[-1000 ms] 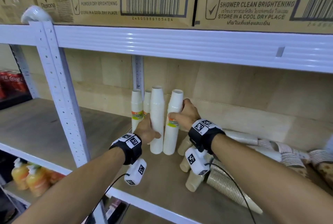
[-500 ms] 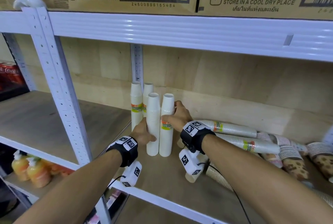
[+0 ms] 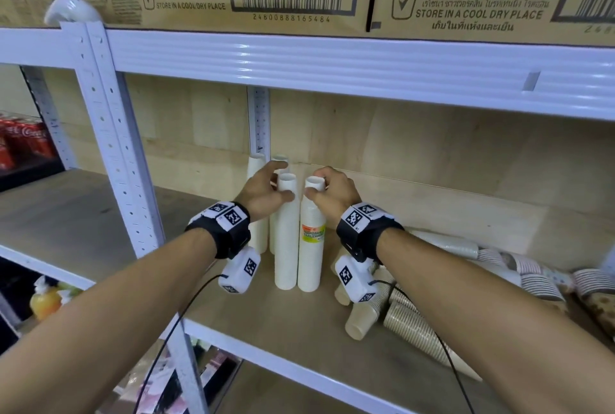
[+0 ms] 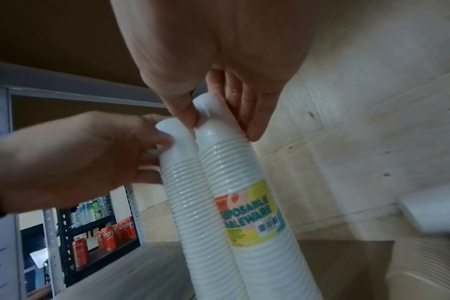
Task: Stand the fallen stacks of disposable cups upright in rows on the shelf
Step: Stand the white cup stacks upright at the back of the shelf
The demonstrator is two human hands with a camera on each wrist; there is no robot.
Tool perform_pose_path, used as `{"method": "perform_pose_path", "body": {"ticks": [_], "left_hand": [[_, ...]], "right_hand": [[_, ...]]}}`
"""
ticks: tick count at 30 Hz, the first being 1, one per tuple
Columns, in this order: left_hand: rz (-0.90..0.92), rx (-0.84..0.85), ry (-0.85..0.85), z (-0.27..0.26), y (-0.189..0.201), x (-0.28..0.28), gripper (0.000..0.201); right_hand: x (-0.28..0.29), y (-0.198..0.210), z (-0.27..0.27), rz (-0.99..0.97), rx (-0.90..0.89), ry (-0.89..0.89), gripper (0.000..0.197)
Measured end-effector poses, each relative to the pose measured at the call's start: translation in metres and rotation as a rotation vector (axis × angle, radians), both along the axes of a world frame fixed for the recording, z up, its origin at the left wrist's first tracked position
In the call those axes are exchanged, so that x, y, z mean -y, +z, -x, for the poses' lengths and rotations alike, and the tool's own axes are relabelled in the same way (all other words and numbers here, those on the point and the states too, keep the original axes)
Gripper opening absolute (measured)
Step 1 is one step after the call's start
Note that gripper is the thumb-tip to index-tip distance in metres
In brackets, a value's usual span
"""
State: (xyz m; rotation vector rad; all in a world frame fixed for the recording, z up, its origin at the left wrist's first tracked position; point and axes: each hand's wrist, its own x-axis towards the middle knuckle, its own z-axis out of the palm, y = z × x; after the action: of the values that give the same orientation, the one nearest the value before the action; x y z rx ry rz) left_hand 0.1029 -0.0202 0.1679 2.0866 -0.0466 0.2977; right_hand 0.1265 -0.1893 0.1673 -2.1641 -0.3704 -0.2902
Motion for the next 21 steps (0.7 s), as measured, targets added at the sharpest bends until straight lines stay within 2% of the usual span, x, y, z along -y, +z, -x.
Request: {"method": "perform_pose_path", "body": {"ticks": [3, 5, 9, 14, 21], "left_hand": [[-0.119, 0.005, -0.037, -0.003, 0.015, 0.003, 0.044], [-0.244, -0.007, -0.054, -0.005, 0.021, 0.004, 0.042], [-0.338, -0.005, -0.058, -0.006, 0.025, 0.003, 0.037], [-0.328, 0.000, -0.030, -0.005, 0.025, 0.005, 0.048], [-0.421, 0.036, -0.072, -0.002, 0.027, 0.007, 0.037]], "right_hand": [[0.000, -0.003, 0.000, -0.001, 0.008, -0.025, 0.026], [0.000, -0.004, 0.000, 0.000, 0.012, -0.045, 0.027], [-0.002, -0.005, 0.002, 0.016, 0.005, -0.063, 0.030], [-0.001, -0.004, 0.001, 0.010, 0.010, -0.074, 0.034], [-0.001, -0.005, 0.000, 0.013, 0.010, -0.072, 0.035]]}}
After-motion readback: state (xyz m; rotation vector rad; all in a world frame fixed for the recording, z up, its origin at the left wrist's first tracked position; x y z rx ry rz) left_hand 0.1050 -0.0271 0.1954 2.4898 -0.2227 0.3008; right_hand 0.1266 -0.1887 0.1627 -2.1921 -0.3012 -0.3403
